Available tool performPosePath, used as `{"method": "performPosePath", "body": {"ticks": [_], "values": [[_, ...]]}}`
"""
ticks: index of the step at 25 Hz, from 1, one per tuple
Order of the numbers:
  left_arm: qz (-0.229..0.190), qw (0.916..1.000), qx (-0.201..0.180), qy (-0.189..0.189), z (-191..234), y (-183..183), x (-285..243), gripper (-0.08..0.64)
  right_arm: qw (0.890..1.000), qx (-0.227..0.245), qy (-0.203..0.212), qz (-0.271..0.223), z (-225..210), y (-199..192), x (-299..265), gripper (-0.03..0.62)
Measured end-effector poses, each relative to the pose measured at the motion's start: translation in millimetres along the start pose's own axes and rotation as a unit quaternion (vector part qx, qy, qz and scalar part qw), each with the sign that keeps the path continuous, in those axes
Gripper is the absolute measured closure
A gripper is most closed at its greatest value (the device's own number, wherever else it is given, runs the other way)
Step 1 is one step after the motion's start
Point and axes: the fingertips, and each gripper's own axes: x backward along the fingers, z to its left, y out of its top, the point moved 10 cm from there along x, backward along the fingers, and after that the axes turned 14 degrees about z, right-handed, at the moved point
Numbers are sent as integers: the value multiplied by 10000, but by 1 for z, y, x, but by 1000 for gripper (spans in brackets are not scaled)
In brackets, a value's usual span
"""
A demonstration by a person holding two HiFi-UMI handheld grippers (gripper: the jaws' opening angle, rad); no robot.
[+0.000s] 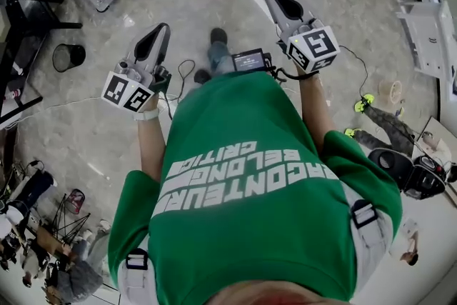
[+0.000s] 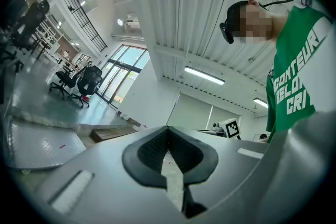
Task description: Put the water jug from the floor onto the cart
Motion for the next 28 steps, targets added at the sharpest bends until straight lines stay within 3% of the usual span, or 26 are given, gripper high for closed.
{"method": "performPosePath", "body": {"ticks": [12,28], "values": [[83,9995,-107,291,52,53,-63,545,9997,-152,175,51,-87,25,-72,598],[305,9985,-105,433,79,72,-134,545,9982,-417,350,268,-160,17,-120,598]]}}
